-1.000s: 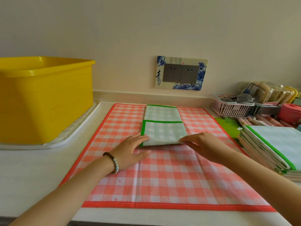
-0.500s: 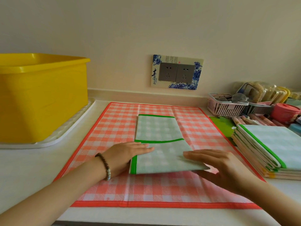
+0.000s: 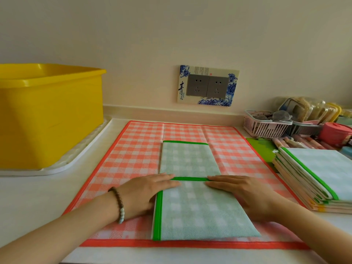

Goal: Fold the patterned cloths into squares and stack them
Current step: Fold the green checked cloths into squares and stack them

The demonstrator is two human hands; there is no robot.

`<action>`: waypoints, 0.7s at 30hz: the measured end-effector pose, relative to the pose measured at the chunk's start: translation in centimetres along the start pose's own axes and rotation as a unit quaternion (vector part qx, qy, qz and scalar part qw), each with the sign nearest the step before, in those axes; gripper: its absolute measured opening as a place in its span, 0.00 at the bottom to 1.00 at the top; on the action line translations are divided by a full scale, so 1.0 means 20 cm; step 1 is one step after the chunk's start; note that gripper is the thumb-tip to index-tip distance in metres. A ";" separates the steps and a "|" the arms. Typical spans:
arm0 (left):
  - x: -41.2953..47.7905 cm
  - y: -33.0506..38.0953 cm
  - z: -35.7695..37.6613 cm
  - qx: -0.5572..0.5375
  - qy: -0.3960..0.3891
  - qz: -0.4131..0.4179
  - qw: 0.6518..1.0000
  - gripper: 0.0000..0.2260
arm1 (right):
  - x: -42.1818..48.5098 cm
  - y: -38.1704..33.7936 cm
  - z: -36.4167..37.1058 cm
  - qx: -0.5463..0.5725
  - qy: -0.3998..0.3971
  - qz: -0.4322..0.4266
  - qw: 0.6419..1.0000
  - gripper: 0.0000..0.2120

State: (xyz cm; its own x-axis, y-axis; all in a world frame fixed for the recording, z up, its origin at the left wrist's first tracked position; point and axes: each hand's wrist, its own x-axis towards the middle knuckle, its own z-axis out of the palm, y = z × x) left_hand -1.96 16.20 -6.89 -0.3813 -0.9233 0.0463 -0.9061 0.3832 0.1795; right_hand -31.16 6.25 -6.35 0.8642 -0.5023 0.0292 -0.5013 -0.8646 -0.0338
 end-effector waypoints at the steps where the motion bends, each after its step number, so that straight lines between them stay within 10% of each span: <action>1: 0.01 -0.01 0.00 -0.002 0.004 -0.012 1.000 0.27 | 0.00 -0.01 0.00 0.012 -0.001 0.012 1.000 0.26; 13: 0.18 -0.14 -0.06 -0.217 0.147 -0.186 0.947 0.08 | 0.17 0.06 0.04 0.342 0.219 0.179 0.896 0.09; 21: 0.26 -0.17 -0.02 -0.254 0.156 -0.246 0.922 0.12 | 0.27 0.08 0.07 0.359 0.253 0.258 0.861 0.08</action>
State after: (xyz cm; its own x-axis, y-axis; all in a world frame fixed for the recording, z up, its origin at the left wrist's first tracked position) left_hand -0.75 10.14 -6.87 0.1960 -0.9751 0.1035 -0.7224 -0.0722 0.6877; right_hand -27.14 2.19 -7.73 0.3149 -0.9154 0.2507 -0.5003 -0.3845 -0.7758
